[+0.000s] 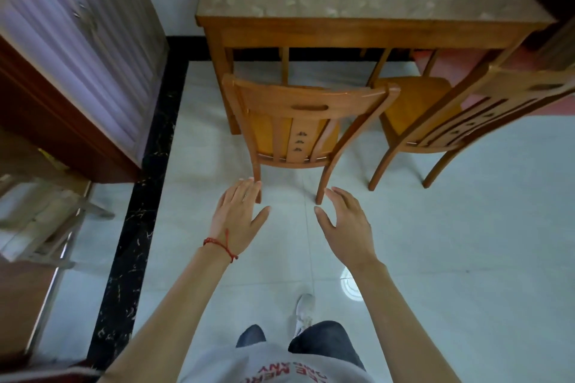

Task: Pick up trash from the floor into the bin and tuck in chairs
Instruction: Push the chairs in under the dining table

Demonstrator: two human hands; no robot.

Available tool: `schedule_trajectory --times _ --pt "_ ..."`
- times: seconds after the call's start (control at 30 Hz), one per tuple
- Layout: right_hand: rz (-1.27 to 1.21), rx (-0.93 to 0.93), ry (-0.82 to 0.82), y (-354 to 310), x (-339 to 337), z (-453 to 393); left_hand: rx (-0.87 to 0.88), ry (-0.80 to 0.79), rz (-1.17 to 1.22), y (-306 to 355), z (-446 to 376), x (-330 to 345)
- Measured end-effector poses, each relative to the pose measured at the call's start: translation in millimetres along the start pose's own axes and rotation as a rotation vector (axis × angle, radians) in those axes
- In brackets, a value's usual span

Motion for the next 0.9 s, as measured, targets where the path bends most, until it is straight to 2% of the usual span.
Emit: schedule_trajectory --times 0.13,0.27,0.4,0.53,0.63,0.77,0.9 --pt "-0.164 0.036 0.012 25.1 -22.9 -44.9 -0.049 0.031 0.099 22.6 -41.8 1.6" --pt "-0.300 0.082 0.035 43.0 -44.5 -88.6 -0.135 0.116 0.342 41.6 -79.4 -7.6" --pt "-0.469 0.190 0.030 57.2 -46.7 -126.3 -0.296 0.190 0.597 39.4 -114.8 -13.6" --pt "-0.588 0.291 0.012 62.3 -40.6 -160.3 -0.364 0.245 0.772 29.2 -153.7 -17.9" --pt "-0.735 0.431 -0.028 67.9 -25.7 -180.6 -0.503 0.260 0.926 11.0 -177.0 -12.6" --pt "-0.826 0.591 -0.065 74.0 -11.5 -200.4 -0.574 0.253 0.955 -3.1 -198.8 -6.4" --pt "-0.841 0.656 -0.049 75.9 -7.7 -212.6 -0.616 0.255 0.984 -7.4 -210.9 -2.4"
Point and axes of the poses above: each hand's wrist, its own z-axis away from the middle knuckle, its own x-axis out of the palm, y = z × x, the point moved 9 cm from there along -z, towards the middle knuckle, and after that the axes turned 12 degrees about z, right-handed, at the moved point
